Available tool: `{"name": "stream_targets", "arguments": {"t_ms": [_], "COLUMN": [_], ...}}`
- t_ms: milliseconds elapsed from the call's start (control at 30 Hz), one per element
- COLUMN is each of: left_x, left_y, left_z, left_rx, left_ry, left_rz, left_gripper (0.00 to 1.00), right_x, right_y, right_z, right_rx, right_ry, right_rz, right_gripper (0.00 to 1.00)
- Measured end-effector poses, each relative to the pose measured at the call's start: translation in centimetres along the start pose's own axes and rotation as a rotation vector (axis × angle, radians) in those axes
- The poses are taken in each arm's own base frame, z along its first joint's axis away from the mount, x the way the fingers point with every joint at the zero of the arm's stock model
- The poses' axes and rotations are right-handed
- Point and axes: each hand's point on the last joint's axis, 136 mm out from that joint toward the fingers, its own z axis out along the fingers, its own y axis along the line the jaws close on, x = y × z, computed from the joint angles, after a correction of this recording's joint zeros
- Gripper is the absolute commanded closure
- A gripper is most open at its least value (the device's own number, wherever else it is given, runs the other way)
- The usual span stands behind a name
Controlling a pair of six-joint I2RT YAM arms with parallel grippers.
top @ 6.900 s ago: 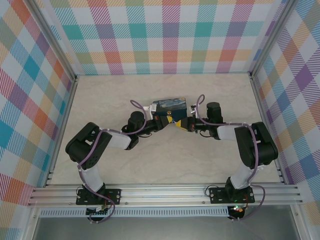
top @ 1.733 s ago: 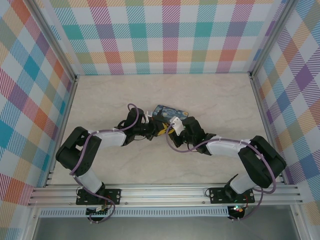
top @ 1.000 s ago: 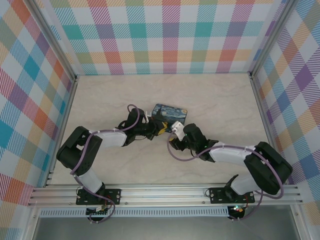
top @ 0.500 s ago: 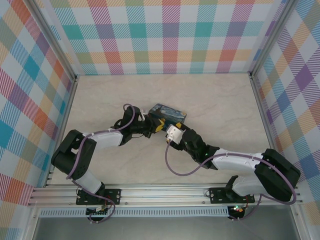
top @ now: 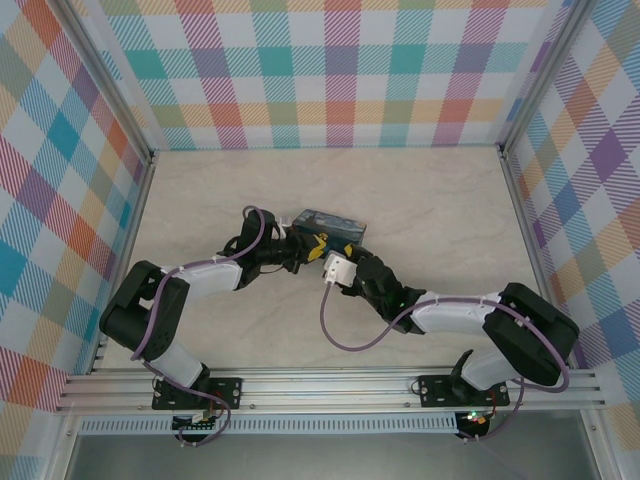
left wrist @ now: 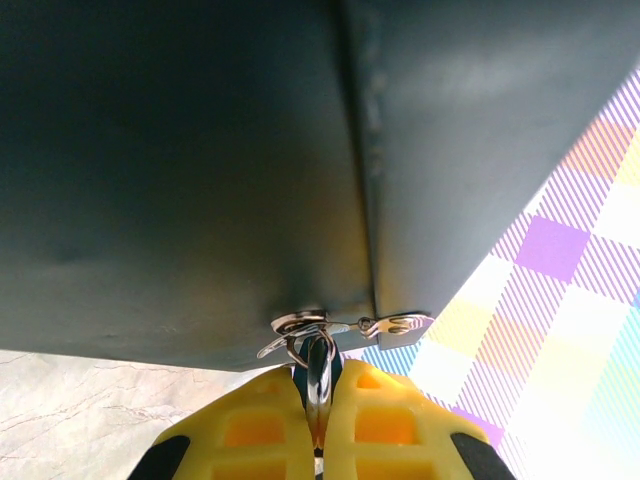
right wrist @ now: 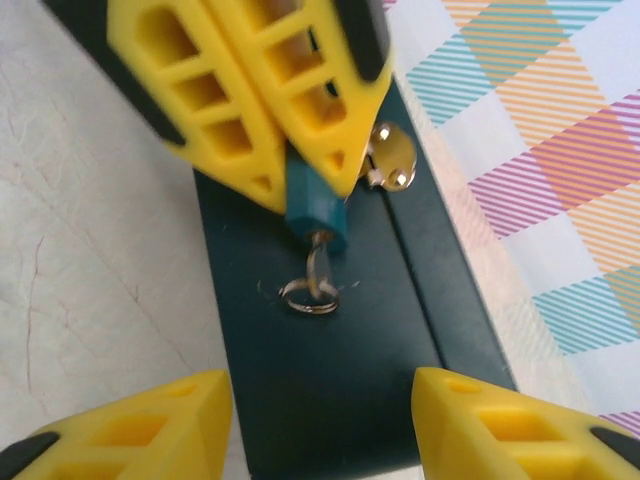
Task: Unlock a padlock with a key
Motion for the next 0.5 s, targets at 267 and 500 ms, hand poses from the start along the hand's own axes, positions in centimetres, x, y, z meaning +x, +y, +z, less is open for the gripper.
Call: {"name": "stream_targets", "arguments": {"t_ms": [267, 500], "left_x": [0.1, 0.1], "left_y": [0.1, 0.3], "left_z": [0.0, 0.0], "left_rx": [-0.001, -0.004], "left_ry": [0.004, 0.005], "left_rz": [-0.006, -0.008], "left_gripper": [1.00, 1.00], "right_x": [-1.5, -1.2], "right_y": [-0.3, 0.5], "right_z": [0.5, 1.6], "right_rx": [-0.007, -0.022], "right_ry": [-0.033, -0.015], "right_rz": [0.011, -0.001], "right_gripper": [0.67, 0.74]}}
